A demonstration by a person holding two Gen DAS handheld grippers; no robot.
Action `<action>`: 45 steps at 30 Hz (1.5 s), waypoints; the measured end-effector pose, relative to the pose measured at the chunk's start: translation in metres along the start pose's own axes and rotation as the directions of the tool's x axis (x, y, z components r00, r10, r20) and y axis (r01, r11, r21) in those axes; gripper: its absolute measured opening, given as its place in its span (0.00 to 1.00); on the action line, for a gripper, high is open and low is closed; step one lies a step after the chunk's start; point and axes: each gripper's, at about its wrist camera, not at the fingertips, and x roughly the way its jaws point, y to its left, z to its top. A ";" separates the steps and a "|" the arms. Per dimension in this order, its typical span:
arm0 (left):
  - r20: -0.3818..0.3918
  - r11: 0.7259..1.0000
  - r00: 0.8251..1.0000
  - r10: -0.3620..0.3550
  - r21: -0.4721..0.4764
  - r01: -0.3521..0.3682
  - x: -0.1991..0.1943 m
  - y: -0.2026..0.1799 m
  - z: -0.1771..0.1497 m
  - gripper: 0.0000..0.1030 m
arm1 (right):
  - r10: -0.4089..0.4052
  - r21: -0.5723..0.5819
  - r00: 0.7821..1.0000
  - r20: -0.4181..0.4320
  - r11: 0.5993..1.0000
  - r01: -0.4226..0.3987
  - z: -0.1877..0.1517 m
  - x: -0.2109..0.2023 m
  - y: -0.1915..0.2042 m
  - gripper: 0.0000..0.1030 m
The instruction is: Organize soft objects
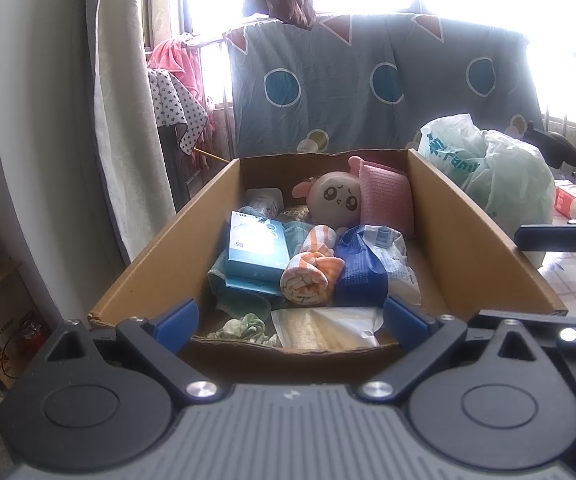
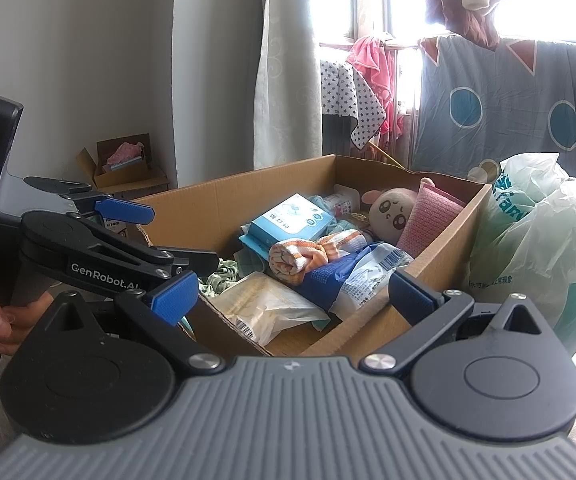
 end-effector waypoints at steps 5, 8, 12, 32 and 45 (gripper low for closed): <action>-0.003 1.000 1.000 -0.002 0.000 0.002 0.000 0.000 0.000 0.97 | 0.000 0.001 1.000 0.000 1.000 0.000 0.000 0.000 0.000 0.99; -0.003 1.000 1.000 -0.002 0.000 0.002 0.000 0.000 0.000 0.97 | 0.000 0.001 1.000 0.000 1.000 0.000 0.000 0.000 0.000 0.99; -0.003 1.000 1.000 -0.001 0.000 0.001 0.000 -0.001 0.000 0.97 | -0.001 0.001 1.000 0.000 1.000 0.001 0.000 0.000 0.001 0.99; 0.004 1.000 1.000 0.002 -0.001 -0.002 -0.001 0.000 -0.001 0.97 | -0.001 0.001 1.000 0.000 1.000 0.001 0.000 0.000 0.000 0.99; 0.010 1.000 1.000 0.003 -0.002 -0.003 -0.002 0.000 -0.002 0.97 | -0.001 0.001 1.000 0.000 1.000 0.001 0.000 0.001 0.000 0.99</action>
